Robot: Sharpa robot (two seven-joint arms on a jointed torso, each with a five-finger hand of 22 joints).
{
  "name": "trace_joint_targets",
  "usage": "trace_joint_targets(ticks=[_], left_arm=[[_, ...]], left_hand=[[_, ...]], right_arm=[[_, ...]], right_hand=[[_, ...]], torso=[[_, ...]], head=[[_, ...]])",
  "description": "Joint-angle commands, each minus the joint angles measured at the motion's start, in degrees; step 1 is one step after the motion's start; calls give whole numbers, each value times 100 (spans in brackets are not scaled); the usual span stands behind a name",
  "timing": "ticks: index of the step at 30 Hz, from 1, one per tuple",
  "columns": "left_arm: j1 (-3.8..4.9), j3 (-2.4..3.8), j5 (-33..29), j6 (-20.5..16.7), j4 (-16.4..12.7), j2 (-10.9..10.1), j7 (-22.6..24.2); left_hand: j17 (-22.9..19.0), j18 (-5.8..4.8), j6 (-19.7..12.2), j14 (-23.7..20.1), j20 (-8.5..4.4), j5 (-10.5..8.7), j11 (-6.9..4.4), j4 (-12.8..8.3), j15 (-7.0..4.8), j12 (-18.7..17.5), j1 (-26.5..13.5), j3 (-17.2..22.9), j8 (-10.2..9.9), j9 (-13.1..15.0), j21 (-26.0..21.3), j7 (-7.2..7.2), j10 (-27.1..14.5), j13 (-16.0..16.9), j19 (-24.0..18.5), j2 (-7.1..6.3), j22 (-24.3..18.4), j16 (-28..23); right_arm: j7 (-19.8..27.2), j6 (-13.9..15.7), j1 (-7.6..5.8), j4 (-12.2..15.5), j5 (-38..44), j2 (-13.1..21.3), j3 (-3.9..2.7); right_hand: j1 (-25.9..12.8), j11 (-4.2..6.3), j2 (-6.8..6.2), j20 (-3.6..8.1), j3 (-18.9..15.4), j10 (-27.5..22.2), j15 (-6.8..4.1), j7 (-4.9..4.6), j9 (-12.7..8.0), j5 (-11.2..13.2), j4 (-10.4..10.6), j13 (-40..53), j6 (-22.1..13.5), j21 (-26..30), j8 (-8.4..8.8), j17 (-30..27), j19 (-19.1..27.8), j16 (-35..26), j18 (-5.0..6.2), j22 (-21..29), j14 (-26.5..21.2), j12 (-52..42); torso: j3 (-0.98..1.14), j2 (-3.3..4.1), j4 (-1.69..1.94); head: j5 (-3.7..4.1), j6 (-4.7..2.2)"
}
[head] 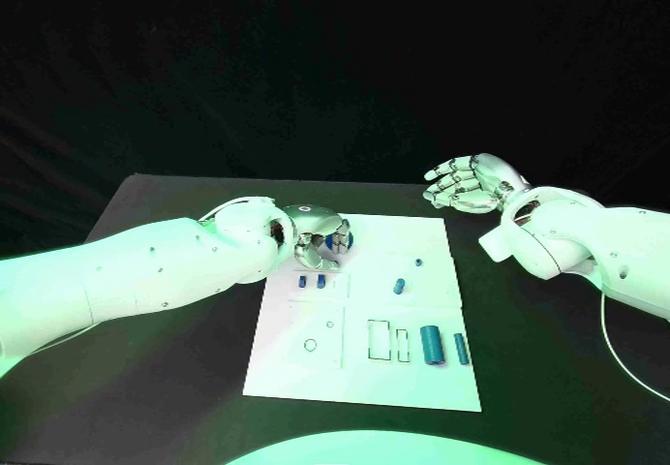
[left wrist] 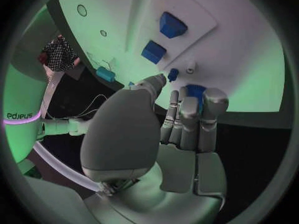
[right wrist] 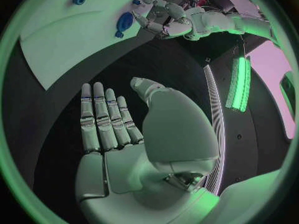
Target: Assemble the parts on the task board
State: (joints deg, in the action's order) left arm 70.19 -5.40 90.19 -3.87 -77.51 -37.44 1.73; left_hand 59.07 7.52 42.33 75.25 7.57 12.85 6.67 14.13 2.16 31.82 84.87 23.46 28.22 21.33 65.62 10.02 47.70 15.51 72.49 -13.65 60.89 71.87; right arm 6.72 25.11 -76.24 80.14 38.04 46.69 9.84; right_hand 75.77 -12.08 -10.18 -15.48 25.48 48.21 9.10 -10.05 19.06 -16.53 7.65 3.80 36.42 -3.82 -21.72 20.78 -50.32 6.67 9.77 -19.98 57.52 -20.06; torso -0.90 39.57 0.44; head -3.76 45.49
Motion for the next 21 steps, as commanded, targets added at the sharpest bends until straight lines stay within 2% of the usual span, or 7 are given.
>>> trace_joint_targets(ticks=[1,6,21], left_arm=[[-6,2,80,132,10,21,31],[-10,3,80,201,15,35,63],[-56,-1,72,312,82,69,42]], left_hand=[[-2,-93,123,51,-19,7,-17,-24,-7,-87,117,175,-73,-66,85,-16,122,-84,46,1,78,61],[-6,-110,289,77,-40,-5,-51,-71,-30,-236,117,397,-195,-157,192,-53,306,-223,75,-51,201,116],[16,-126,301,107,-41,-26,-41,-81,-25,-320,29,444,-308,-217,264,-30,373,-285,101,-119,287,169]], right_arm=[[62,-24,2,12,11,-3,-1],[60,-25,2,15,11,-3,-1],[57,-30,2,30,11,4,-1]], right_hand=[[-35,-5,7,8,-4,16,4,-580,-11,-30,-24,-9,41,22,9,-10,19,-17,66,15,24,16],[-35,-5,7,8,-4,16,4,-580,-11,-30,-24,-9,41,22,9,-10,19,-17,66,15,24,16],[-40,-5,15,8,-2,20,3,-582,-14,-30,-23,-10,45,20,8,-16,16,-19,67,30,30,16]], torso=[[3,-1,4],[3,-6,2],[3,-3,4]], head=[[-12,-2],[3,7],[26,25]])
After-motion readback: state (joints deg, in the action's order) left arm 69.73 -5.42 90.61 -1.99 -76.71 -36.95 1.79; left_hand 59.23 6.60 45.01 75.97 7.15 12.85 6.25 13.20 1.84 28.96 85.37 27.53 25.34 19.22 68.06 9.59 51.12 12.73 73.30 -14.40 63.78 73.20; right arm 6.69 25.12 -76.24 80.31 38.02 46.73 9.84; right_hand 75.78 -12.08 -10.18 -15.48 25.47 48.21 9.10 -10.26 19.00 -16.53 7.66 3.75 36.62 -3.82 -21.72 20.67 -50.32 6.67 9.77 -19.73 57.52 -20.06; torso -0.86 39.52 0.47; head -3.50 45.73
